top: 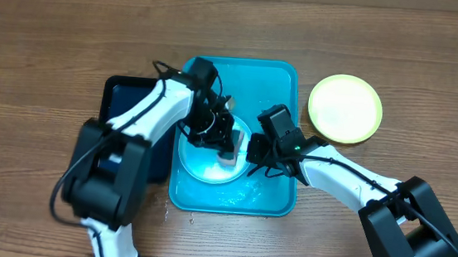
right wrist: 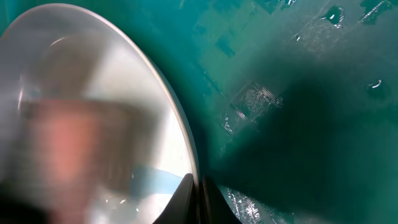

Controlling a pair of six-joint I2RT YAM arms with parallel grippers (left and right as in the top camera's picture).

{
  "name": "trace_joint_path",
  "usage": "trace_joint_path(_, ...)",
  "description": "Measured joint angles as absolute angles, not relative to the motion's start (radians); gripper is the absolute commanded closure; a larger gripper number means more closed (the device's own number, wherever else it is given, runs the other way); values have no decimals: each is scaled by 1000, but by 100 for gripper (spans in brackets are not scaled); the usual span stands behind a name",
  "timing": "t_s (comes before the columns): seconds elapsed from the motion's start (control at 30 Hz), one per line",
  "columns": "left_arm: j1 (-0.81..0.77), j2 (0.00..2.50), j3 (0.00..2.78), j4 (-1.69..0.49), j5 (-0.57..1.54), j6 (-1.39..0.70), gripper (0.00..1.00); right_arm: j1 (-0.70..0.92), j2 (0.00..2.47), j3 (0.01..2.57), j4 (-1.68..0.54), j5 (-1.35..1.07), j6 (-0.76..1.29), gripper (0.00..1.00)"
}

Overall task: Clean dirty plates on tray and stack at the side
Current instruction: 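Keep wiping the white plate surface with the sponge in the left gripper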

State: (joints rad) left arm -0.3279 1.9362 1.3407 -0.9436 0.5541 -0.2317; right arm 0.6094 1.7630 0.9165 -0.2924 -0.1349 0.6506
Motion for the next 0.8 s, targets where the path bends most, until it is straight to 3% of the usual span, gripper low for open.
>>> trace_joint_path(0.27, -353, 1765, 1374, -1018, 274, -233, 96, 610, 1763, 916, -292, -144, 651, 96)
trace_joint_path(0.6, -354, 1858, 1311, -979, 67, -276, 96, 611, 1763, 916, -293, -150, 651, 96)
trace_joint_path(0.8, -354, 1961, 1287, -934, 62, -311, 96, 611, 1764, 916, -293, -152, 651, 96)
